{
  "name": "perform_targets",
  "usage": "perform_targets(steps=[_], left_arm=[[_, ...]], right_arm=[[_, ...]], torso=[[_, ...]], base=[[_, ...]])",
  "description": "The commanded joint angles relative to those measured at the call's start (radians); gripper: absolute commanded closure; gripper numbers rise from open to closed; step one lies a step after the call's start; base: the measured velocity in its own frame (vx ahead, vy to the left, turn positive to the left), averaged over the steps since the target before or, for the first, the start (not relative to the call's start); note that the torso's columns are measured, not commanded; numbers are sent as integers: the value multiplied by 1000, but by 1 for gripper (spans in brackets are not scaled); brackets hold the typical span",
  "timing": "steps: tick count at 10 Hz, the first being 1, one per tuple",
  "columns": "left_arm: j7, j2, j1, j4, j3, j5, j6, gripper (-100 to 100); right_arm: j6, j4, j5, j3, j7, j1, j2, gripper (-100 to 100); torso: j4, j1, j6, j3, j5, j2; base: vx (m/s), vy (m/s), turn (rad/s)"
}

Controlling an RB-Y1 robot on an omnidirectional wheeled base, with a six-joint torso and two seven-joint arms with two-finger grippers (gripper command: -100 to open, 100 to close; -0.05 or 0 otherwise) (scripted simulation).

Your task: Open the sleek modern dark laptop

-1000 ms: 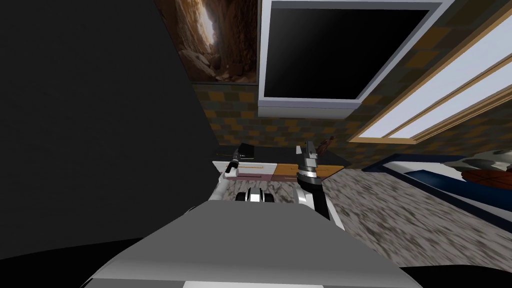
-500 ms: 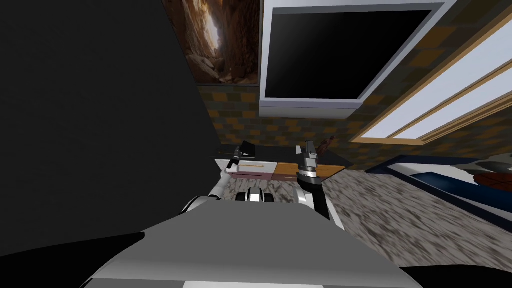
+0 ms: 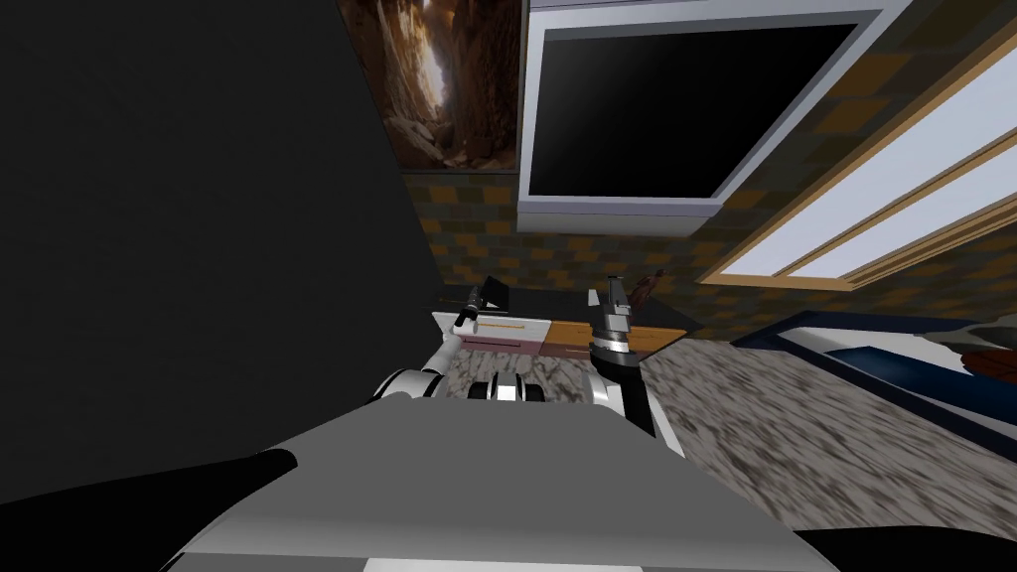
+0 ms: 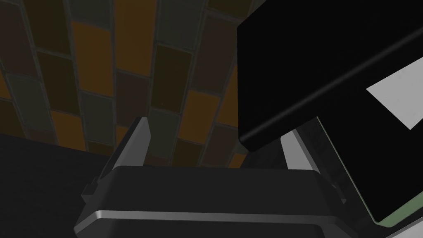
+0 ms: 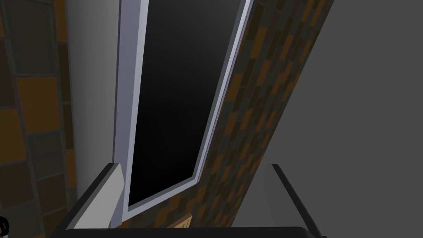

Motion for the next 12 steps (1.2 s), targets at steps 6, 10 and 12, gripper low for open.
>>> perform_targets(steps=[6, 10, 12], left_arm=[[12, 19, -194, 204, 19, 8, -10, -100], [11, 19, -197, 207, 20, 8, -11, 0], [11, 19, -197, 207, 20, 8, -11, 0]], right_arm=[[0, 0, 0, 0, 0, 0, 0, 0], [0, 0, 0, 0, 0, 0, 0, 0], [0, 0, 0, 0, 0, 0, 0, 0]], torso=[[-1, 0, 0, 0, 0, 0], [-2, 0, -1, 0, 1, 0], [-1, 0, -1, 0, 0, 1]], base=[[-50, -5, 37], [0, 0, 0], [0, 0, 0]])
